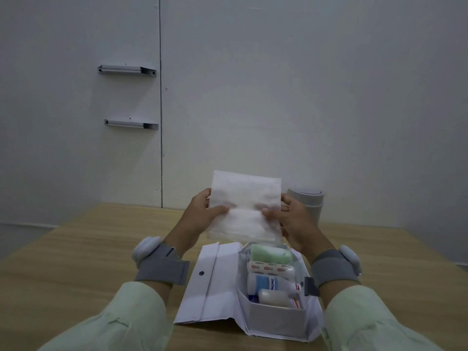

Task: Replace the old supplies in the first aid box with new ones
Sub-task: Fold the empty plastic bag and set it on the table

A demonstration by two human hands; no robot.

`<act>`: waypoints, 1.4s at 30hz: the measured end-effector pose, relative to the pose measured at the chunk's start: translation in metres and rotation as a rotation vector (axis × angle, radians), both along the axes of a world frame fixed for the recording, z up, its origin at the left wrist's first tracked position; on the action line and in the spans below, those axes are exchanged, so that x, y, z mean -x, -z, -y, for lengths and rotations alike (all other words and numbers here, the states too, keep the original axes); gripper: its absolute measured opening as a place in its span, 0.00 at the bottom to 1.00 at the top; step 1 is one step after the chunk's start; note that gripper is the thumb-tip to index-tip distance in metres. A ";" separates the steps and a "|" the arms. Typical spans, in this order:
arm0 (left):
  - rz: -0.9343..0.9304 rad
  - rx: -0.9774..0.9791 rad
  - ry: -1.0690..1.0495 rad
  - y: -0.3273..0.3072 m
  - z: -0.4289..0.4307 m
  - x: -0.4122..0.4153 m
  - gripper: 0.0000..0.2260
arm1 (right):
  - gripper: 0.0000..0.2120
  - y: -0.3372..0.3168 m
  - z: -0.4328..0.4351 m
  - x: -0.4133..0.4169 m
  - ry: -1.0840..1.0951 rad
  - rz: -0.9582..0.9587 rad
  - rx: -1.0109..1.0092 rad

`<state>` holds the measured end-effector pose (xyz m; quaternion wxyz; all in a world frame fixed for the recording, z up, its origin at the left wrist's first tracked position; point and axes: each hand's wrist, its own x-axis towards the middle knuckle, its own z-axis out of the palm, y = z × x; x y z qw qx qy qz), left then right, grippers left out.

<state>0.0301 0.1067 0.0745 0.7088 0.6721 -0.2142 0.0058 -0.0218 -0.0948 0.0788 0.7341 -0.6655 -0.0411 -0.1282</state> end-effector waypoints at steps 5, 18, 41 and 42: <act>-0.024 0.079 0.118 0.003 -0.006 0.003 0.14 | 0.18 0.001 0.004 0.003 -0.054 -0.002 -0.002; -0.032 0.183 0.137 0.006 -0.010 0.000 0.13 | 0.17 -0.005 0.000 0.008 -0.058 -0.113 -0.161; -0.216 0.154 -0.210 0.035 -0.060 -0.028 0.17 | 0.07 0.022 -0.060 -0.024 0.007 -0.061 0.019; -0.214 0.128 -0.237 0.038 -0.066 -0.032 0.16 | 0.06 0.026 -0.066 -0.028 0.003 -0.073 0.013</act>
